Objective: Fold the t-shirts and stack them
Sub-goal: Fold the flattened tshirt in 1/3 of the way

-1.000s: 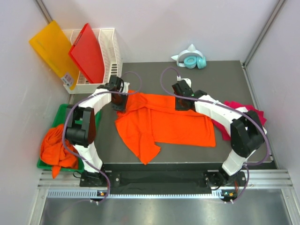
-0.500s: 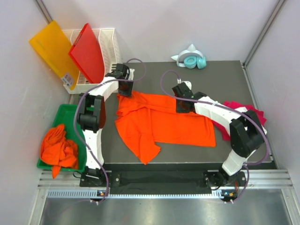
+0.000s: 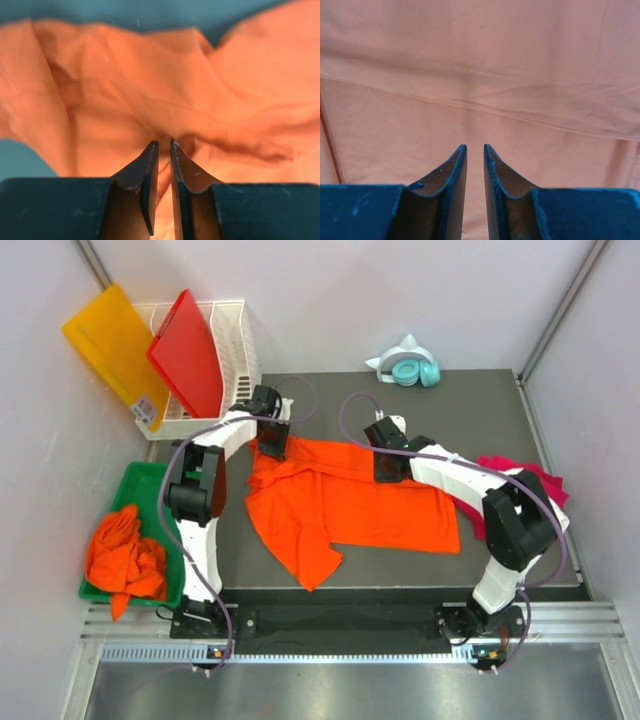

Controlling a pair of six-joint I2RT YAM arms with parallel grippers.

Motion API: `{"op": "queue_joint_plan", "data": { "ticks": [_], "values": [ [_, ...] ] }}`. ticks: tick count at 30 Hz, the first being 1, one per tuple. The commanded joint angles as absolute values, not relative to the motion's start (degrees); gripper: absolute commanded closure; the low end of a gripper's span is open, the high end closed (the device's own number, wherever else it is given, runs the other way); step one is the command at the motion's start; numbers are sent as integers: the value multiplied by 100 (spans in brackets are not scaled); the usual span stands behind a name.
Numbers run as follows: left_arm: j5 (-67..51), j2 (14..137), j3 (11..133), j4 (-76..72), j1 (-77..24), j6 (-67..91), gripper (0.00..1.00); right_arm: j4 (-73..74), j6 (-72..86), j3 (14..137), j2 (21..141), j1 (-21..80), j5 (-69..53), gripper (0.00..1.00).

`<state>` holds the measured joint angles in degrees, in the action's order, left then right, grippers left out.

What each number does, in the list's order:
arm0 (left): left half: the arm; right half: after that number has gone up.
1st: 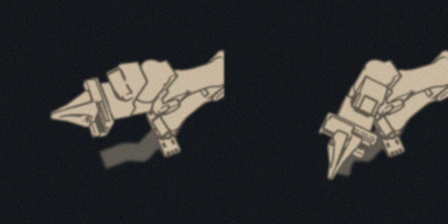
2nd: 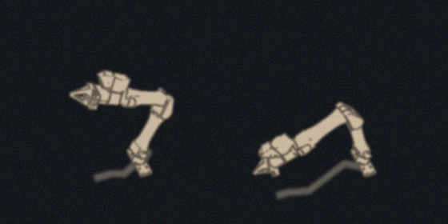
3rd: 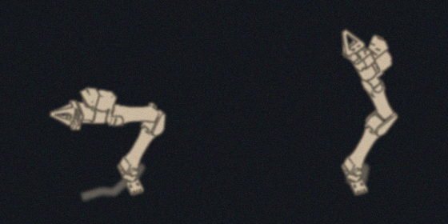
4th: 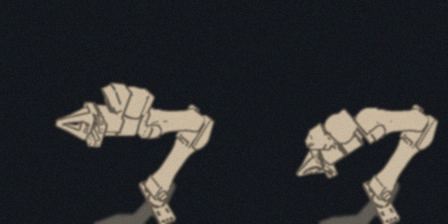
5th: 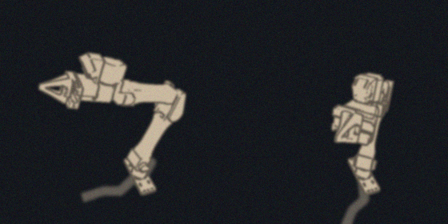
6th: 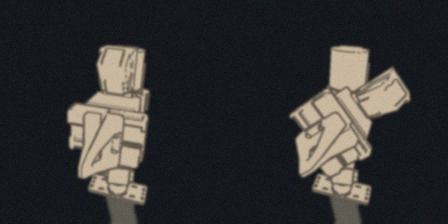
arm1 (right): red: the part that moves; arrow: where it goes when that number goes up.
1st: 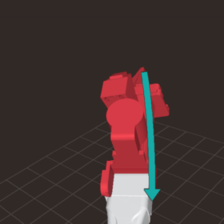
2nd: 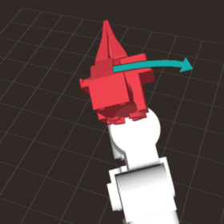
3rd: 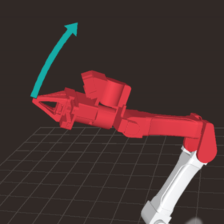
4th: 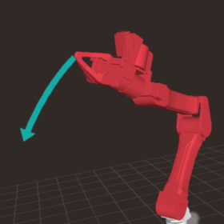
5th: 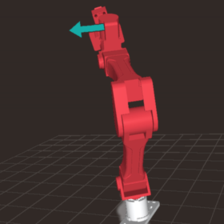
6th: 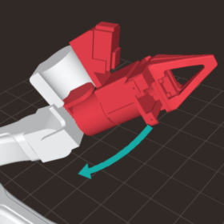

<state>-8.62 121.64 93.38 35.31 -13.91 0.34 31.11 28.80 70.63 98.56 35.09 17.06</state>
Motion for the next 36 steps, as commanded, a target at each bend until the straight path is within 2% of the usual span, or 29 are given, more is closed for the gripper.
{"op": "queue_joint_plan", "data": {
  "ticks": [1,12,21,27,36],
  "values": [
    [-1011,11479,8896,3454,-1441,79,80,2944,2988,7251,9923,3604,1635,80],
    [-1099,10609,7937,3331,-1512,88,80,2804,3067,6988,9853,3630,1538,80],
    [-1775,10301,7454,3717,-1959,-448,82,2751,3146,6759,9703,3683,1556,80],
    [-2144,10240,7304,4079,-2268,-791,84,2716,3190,6618,9571,3683,1564,80],
    [-1767,9439,7750,3051,-1802,-264,82,2760,3287,6531,9369,3762,1661,80]
  ]
}}
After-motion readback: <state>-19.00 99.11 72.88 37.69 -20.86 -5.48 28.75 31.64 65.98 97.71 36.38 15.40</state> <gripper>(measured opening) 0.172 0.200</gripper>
